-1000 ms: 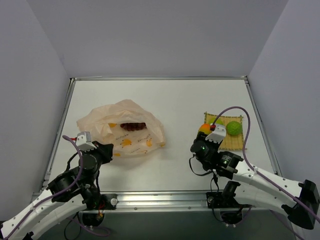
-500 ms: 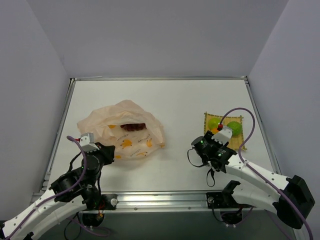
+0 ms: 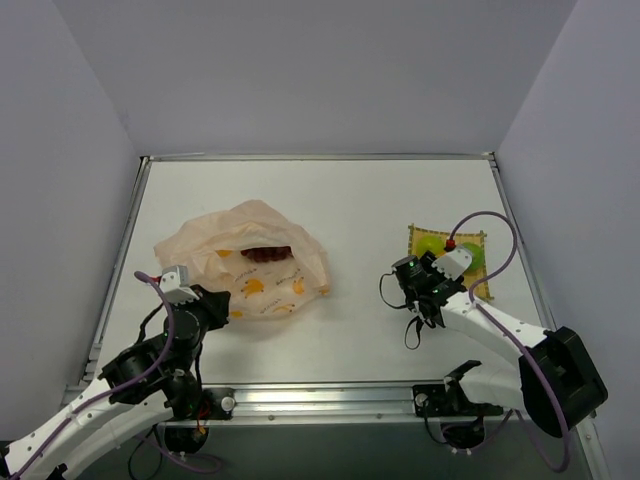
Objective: Take the fake fruits out of the plastic bag
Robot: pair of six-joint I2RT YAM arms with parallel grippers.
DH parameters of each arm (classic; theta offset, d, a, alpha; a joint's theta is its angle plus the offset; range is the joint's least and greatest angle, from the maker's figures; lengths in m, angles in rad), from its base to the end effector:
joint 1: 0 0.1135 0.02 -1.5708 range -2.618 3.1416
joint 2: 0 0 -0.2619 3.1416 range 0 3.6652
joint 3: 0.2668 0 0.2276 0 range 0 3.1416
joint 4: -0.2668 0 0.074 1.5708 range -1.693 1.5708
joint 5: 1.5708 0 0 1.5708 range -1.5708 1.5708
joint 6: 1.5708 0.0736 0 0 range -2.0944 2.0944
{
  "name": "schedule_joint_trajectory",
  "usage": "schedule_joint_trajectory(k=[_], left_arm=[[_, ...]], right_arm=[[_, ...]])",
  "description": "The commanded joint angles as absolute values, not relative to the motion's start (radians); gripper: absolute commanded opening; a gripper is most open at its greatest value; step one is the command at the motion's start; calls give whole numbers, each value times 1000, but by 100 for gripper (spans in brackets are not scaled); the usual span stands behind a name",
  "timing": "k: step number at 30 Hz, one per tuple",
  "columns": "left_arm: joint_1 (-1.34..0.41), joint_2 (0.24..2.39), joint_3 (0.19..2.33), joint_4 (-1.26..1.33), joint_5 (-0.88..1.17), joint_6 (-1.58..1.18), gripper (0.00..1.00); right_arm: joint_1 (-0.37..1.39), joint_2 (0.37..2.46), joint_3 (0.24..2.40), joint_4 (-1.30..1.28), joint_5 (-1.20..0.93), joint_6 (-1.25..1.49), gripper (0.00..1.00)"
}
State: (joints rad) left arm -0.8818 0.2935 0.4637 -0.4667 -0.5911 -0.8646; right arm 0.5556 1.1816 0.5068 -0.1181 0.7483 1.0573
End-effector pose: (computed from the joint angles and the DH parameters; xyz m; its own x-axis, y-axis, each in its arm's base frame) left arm 0.0982 -0.0548 0.2461 -0.3504 -0.5683 -0.7445 0.0547 0.7811 -0.6220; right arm 0.2127 0.0731 0.1744 -0.2806 0.5771 -0.7669 0.5366 0.7568 0.3732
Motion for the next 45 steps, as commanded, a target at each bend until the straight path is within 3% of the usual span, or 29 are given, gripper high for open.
schedule_joint_trajectory(k=[1,4,7,14,20,24,25,28,29,32,34,35,40,45], left_arm=[[-879,313,512,-465,-592,-845,2],[-881,313,515,-468,-597,-845,3],[-881,307,525,-483,-604,-845,2],[-881,287,538,-528,-618,-848,3],[-881,296,571,-543,-634,-835,2],[-880,296,603,-572,-661,-816,2],[-881,295,609,-581,-669,-816,2],[-881,284,612,-617,-686,-822,2],[-881,282,609,-632,-687,-828,2],[-881,284,604,-659,-681,-859,2],[-881,285,591,-670,-681,-879,2],[-881,284,585,-682,-683,-888,2],[-881,284,563,-710,-686,-922,2],[-879,290,569,-719,-690,-925,2]], right_arm=[[502,1193,492,-34,733,1011,26],[456,1200,488,-11,689,974,37],[434,1210,492,20,658,960,56],[434,1160,465,35,624,942,78],[454,1054,480,6,575,878,79],[572,930,549,-87,624,824,79],[603,904,576,-86,630,806,78],[724,925,620,-3,534,669,60],[797,974,659,73,503,593,47],[947,1118,772,168,448,485,33],[1086,1225,845,195,425,382,30],[1129,1256,909,213,448,361,21],[1203,1431,1000,351,269,233,11],[1118,1646,1142,354,91,143,13]])
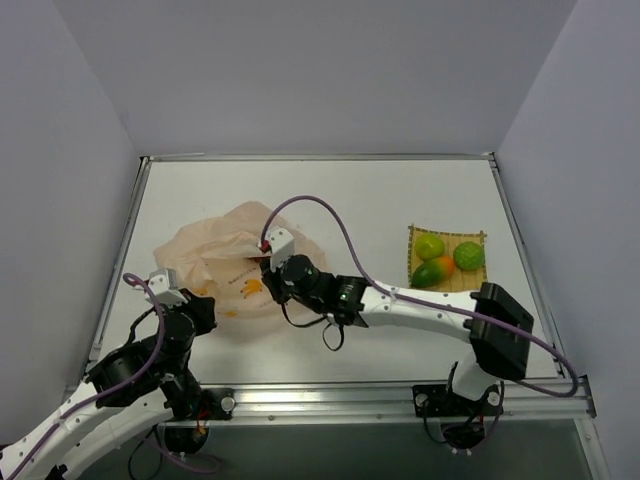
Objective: Take the fake fruits out of the plastic bag
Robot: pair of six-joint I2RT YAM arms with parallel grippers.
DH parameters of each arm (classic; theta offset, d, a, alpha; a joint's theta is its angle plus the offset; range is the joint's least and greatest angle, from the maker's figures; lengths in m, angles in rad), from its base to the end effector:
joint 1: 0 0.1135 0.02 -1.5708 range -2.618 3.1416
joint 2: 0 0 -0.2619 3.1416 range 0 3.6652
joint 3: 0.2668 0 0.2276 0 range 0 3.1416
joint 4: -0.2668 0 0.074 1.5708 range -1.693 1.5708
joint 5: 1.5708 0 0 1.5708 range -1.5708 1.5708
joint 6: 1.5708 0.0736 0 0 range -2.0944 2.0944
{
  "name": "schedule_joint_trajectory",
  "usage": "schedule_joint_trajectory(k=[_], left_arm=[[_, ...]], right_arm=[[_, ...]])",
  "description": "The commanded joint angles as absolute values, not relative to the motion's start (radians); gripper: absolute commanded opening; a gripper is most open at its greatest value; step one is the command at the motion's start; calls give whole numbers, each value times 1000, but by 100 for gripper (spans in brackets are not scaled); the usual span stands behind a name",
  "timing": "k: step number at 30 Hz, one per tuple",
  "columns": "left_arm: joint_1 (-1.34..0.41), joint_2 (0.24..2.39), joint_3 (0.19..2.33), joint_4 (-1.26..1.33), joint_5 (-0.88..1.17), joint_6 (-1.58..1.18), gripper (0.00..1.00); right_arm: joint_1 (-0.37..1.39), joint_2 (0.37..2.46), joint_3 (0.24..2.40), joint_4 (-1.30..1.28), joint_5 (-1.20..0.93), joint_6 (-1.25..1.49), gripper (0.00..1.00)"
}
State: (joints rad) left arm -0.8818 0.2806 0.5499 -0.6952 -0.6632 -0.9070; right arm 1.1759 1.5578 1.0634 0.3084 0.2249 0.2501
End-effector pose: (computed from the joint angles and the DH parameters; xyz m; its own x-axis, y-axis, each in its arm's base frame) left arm 0.0885 -0.0362 0.2478 -0.3602 -0.5390 -0.7614 -0.0517 0.8265 -0.5606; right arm 0.1619 0.3459 0.2971 -0.2708 -0.0225 -0.9624 -0.7725 0.6016 0.2033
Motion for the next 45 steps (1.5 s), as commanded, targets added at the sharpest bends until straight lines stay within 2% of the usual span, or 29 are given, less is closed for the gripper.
schedule_joint_trajectory(k=[1,4,9,12,13,16,19,23,30,31,33,34,36,37,39,40,41,45], left_arm=[[-880,293,572,-719,-692,-923,2],[-881,307,583,-721,-696,-920,2],[-881,318,589,-724,-692,-916,2],[-880,318,591,-721,-683,-914,2],[-881,321,591,-719,-680,-916,2],[-880,327,591,-715,-678,-913,2],[-881,340,589,-698,-673,-908,2],[-881,367,577,-660,-664,-904,2],[-880,411,565,-606,-664,-888,2],[-879,413,563,-591,-666,-885,2],[-879,419,557,-580,-670,-881,2],[-879,422,555,-574,-679,-879,2],[-879,423,552,-565,-684,-873,2],[-879,429,552,-555,-686,-871,2],[-879,434,554,-542,-689,-862,2],[-879,442,551,-525,-690,-859,2],[-879,446,549,-512,-690,-854,2],[-879,475,554,-466,-695,-836,2]], right_arm=[[1100,1695,1160,359,72,132,13],[1020,1779,1225,367,-36,62,22],[974,1913,1382,279,-57,-124,40],[937,2014,1503,198,-109,-170,57],[936,2049,1523,174,-107,-184,68],[930,2101,1569,170,-112,-221,84],[905,2172,1618,167,-135,-225,93],[884,2246,1664,163,-146,-233,99],[877,2354,1753,144,-164,-221,99],[877,2361,1773,146,-155,-219,98],[877,2387,1795,146,-146,-209,87],[879,2391,1810,152,-140,-209,69],[880,2404,1821,164,-127,-192,43],[881,2407,1828,163,-124,-187,26],[882,2384,1795,182,-139,-176,18],[882,2335,1767,233,-153,-154,8],[885,2304,1709,260,-179,-141,5],[894,2122,1573,402,-242,-83,0]])
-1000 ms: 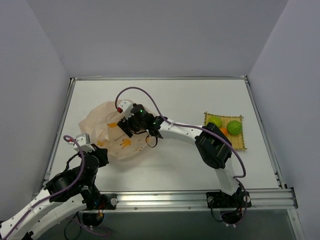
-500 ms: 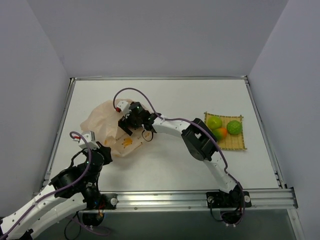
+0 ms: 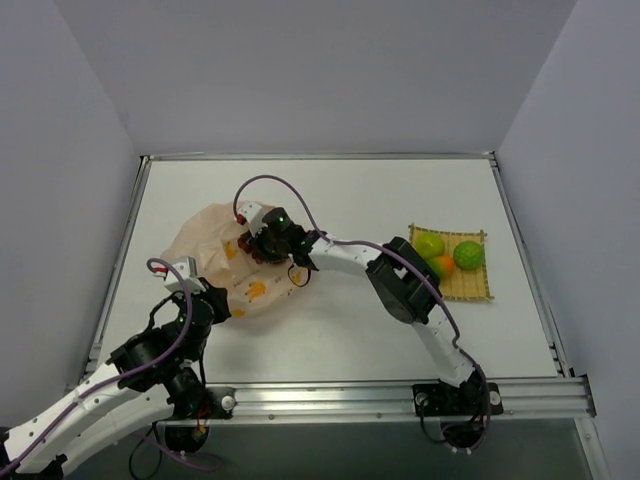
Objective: Take the fake fruits out of the plastic bag
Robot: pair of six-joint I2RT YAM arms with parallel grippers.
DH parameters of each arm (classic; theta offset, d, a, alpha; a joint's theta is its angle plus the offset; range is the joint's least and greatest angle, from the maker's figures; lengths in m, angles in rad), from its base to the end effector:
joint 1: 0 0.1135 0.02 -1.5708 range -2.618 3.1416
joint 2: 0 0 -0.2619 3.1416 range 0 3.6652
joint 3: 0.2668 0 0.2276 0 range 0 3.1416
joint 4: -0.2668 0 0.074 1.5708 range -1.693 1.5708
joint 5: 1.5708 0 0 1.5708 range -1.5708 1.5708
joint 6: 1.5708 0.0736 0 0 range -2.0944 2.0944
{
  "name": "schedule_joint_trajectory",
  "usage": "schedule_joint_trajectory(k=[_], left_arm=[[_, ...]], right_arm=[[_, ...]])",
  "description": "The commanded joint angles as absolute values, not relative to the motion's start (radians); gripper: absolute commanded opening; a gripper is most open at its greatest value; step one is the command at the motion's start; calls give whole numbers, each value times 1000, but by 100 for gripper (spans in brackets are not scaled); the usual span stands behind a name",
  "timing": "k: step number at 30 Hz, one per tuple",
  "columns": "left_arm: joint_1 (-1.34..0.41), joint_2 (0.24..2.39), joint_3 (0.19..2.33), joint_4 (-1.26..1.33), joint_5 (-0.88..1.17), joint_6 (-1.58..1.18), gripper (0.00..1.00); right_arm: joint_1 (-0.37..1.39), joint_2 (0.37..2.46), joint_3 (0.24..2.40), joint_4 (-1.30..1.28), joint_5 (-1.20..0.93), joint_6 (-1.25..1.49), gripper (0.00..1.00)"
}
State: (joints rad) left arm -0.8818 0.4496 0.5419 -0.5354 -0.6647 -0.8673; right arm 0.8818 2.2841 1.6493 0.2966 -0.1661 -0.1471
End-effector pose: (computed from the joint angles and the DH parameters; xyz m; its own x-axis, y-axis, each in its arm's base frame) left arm 0.1090 -0.0610 0.2507 -0.3695 -0.4955 -0.7861 -0.0440 0.8543 -0.5179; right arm 0.3352 0.4261 0.1810 -0.0825 -0.3276 -0.9412 -0.8820 0.4636 -0.0840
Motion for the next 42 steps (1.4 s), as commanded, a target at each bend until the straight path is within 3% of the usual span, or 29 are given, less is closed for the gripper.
schedule_joint_trajectory(k=[1,10,18,31,34,38,42], left_arm=[[-879,482,555,-451,-698,-833,2],[-876,535,543,-335,-735,-801,2],[-870,584,532,-238,-764,-773,2],[-743,725,528,-23,-701,-719,2],[-680,744,519,38,-655,-736,2],[-621,762,499,104,-608,-741,2],[-607,749,485,130,-597,-738,2]], right_arm=[[894,2097,1550,416,-264,-57,0],[900,1881,1303,601,-435,106,0],[897,1689,1154,750,-381,215,0],[790,1175,873,733,186,336,0],[717,1013,827,560,364,374,0],[594,823,709,249,757,530,0],[476,599,588,36,898,675,0]])
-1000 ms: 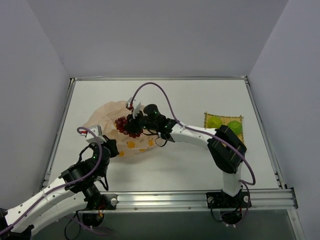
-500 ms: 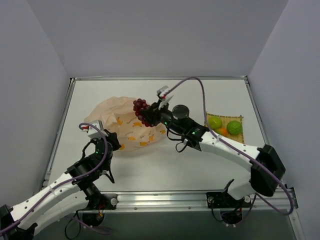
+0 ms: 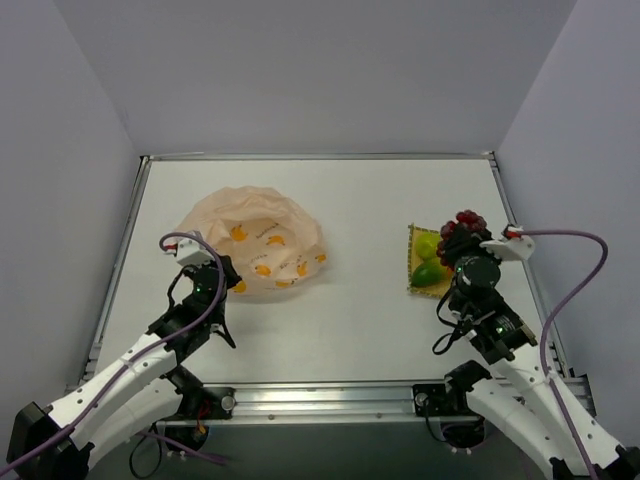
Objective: Take the fake fruits out of the plastic bag
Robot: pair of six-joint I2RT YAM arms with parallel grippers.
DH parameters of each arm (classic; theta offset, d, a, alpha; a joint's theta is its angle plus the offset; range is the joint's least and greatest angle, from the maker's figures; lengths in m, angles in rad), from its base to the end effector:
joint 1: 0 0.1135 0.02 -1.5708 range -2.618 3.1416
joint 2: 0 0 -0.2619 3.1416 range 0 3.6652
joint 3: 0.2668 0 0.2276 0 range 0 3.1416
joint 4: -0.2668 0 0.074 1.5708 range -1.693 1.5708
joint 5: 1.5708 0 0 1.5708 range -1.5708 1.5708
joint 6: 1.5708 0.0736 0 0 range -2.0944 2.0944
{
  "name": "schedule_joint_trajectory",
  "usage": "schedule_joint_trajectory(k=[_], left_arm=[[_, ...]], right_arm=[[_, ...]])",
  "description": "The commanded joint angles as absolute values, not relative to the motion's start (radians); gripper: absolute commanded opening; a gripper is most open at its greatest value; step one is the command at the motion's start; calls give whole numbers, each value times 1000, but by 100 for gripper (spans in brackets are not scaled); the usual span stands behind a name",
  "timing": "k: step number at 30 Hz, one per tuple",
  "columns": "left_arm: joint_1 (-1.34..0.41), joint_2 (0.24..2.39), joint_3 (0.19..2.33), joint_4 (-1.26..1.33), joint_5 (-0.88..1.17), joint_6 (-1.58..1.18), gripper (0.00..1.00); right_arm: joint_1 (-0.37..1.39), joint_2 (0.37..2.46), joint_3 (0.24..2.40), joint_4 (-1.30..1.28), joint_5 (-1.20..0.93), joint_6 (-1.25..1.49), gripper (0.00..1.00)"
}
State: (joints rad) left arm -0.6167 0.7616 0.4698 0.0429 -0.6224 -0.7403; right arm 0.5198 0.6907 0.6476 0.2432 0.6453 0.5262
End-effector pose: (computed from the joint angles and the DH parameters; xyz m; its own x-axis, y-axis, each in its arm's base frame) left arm 0.1779 -0.0735 0.2556 -0.1544 -0.5623 -0.8124 -0.1289 0.8267 -0.5477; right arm 0.1697 0.0461 0.3572 0.2068 0.5807 -0.7874 0.0126 0.8032 0.5956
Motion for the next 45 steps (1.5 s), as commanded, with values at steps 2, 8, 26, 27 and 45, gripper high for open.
schedule_joint_trajectory(k=[2,8,26,27,45], left_arm=[[-597,744,483,133,-598,-730,2],[-584,765,471,167,-572,-730,2],[-548,828,483,239,-517,-715,2],[-548,831,482,247,-517,-712,2],[-546,833,485,232,-517,-681,2]], right_arm=[[450,569,559,5,936,725,0],[328,592,506,-124,962,883,0],[201,845,399,78,882,1132,0],[195,866,402,98,877,1135,0],[8,1115,351,443,666,1058,52]])
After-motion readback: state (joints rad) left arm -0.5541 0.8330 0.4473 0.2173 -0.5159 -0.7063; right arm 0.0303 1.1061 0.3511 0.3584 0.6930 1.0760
